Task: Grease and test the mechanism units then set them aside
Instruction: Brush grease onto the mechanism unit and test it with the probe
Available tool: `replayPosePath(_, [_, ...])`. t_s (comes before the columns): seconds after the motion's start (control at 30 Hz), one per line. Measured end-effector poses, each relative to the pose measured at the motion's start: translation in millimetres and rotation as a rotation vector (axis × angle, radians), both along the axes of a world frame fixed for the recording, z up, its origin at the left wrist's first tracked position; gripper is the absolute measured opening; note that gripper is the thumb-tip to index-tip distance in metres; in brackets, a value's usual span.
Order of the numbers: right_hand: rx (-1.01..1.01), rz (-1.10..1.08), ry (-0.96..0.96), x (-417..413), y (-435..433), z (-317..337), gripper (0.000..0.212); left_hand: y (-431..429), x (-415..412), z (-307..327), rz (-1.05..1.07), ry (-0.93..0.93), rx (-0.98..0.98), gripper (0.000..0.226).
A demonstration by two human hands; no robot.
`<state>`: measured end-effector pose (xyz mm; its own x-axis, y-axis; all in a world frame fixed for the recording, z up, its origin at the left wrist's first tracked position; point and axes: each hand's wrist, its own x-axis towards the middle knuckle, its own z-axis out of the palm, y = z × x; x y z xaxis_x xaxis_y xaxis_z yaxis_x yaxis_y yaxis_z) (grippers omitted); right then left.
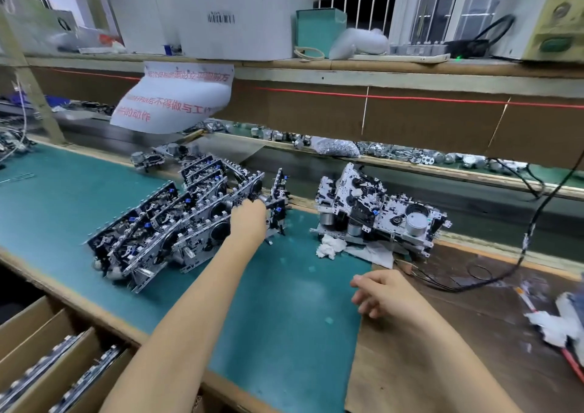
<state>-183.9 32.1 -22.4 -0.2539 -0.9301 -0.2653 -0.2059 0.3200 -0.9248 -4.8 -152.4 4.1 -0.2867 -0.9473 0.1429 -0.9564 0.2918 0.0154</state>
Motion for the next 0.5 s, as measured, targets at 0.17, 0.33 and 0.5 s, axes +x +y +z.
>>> replayPosePath(0.17, [-0.005,-0.005,0.003,2,3,4,0.02,28,-1,11,0.006,0.198,-0.017,0.011])
replayPosePath(0.33, [-0.132,0.021,0.063,11,10,15,0.017,56,30,18,0.136,0.916,0.269,0.033])
replayPosePath(0.5, [-0.266,0.132,-0.059,25,26,12,0.042,119,16,-8,0.287,1.773,1.117,0.017])
